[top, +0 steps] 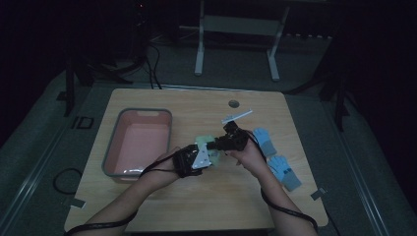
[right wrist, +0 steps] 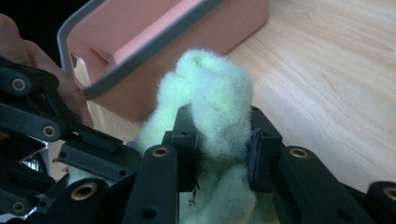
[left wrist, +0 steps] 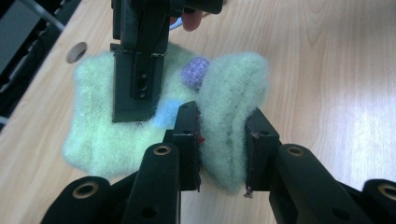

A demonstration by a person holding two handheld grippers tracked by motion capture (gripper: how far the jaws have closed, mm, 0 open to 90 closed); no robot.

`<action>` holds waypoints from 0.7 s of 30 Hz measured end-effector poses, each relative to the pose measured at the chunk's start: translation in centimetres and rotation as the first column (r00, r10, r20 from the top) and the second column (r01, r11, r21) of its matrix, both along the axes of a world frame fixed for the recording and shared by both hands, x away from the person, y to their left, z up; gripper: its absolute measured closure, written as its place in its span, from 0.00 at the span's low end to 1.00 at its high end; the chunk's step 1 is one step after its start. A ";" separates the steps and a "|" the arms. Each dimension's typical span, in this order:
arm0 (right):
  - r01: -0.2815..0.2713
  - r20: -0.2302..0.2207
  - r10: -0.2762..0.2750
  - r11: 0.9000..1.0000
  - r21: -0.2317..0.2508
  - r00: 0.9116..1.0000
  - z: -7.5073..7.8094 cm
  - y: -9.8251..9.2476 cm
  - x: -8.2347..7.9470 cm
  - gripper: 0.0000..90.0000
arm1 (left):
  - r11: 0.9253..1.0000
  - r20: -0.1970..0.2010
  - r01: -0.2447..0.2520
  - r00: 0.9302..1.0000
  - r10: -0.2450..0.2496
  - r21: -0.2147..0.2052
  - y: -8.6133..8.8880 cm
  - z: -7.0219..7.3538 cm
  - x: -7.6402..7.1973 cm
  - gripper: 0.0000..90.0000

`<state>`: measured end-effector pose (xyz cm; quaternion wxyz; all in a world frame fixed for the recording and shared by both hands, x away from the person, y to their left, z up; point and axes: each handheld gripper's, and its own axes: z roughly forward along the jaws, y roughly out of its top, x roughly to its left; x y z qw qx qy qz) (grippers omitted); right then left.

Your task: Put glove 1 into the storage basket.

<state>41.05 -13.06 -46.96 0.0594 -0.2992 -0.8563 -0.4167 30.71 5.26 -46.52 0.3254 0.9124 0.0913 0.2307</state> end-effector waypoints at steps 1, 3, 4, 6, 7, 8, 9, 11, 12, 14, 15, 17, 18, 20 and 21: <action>-0.008 0.005 0.008 1.000 -0.006 1.000 0.2 0.3 0.0 0.77 | 1.000 -0.004 -0.003 1.000 0.003 0.010 0.2 0.2 0.0 0.80; -0.023 0.015 0.023 1.000 -0.017 1.000 0.6 1.0 0.0 0.77 | 1.000 -0.011 -0.011 1.000 0.011 0.017 0.5 0.6 0.0 0.80; -0.030 0.017 0.031 0.999 -0.024 0.999 0.7 1.4 0.1 0.77 | 1.000 -0.012 -0.014 1.000 0.015 0.018 0.8 0.7 0.0 0.80; -0.036 0.022 0.036 0.999 -0.026 0.999 1.1 1.9 0.2 0.77 | 1.000 -0.007 -0.021 1.000 0.021 0.020 1.2 1.0 0.0 0.80; -0.040 0.023 0.040 0.999 -0.025 0.999 1.3 2.2 0.2 0.77 | 0.999 -0.007 -0.023 1.000 0.023 0.023 1.5 1.1 0.0 0.80; -0.041 0.023 0.042 0.999 -0.025 0.999 1.5 2.5 0.3 0.78 | 0.999 -0.005 -0.023 1.000 0.024 0.026 1.7 1.1 0.0 0.80; -0.042 0.026 0.042 0.999 -0.025 0.999 1.6 2.8 0.3 0.78 | 0.999 -0.011 -0.026 1.000 0.026 0.028 2.0 1.2 0.0 0.80; -0.047 0.030 0.048 0.998 -0.033 0.998 1.7 3.4 0.3 0.78 | 0.999 -0.013 -0.029 0.999 0.030 0.031 2.4 1.3 0.1 0.80; -0.047 0.030 0.048 0.998 -0.032 0.998 1.7 3.7 0.3 0.78 | 0.999 -0.016 -0.029 0.999 0.030 0.036 2.7 1.3 0.1 0.80; -0.051 0.028 0.052 0.998 -0.031 0.998 1.7 4.2 0.3 0.78 | 0.999 -0.019 -0.031 0.999 0.032 0.036 3.1 1.4 0.1 0.80; -0.054 0.028 0.054 0.998 -0.031 0.998 1.7 4.5 0.4 0.78 | 0.999 -0.022 -0.032 0.999 0.033 0.040 3.3 1.4 0.1 0.80; -0.060 0.026 0.061 0.998 -0.031 0.998 1.7 5.0 0.4 0.78 | 0.998 -0.018 -0.036 0.999 0.037 0.048 3.7 1.3 0.0 0.80; -0.063 0.024 0.063 0.998 -0.028 0.998 1.6 5.2 0.5 0.78 | 0.998 -0.022 -0.039 0.999 0.040 0.051 3.9 1.3 0.0 0.80; -0.066 0.022 0.067 0.997 -0.033 0.998 1.6 5.8 0.4 0.78 | 0.997 -0.020 -0.044 0.999 0.046 0.059 4.4 1.4 -0.1 0.80; -0.068 0.021 0.069 0.997 -0.031 0.997 1.7 6.1 0.4 0.78 | 0.997 -0.022 -0.047 0.999 0.049 0.059 4.6 1.3 -0.1 0.80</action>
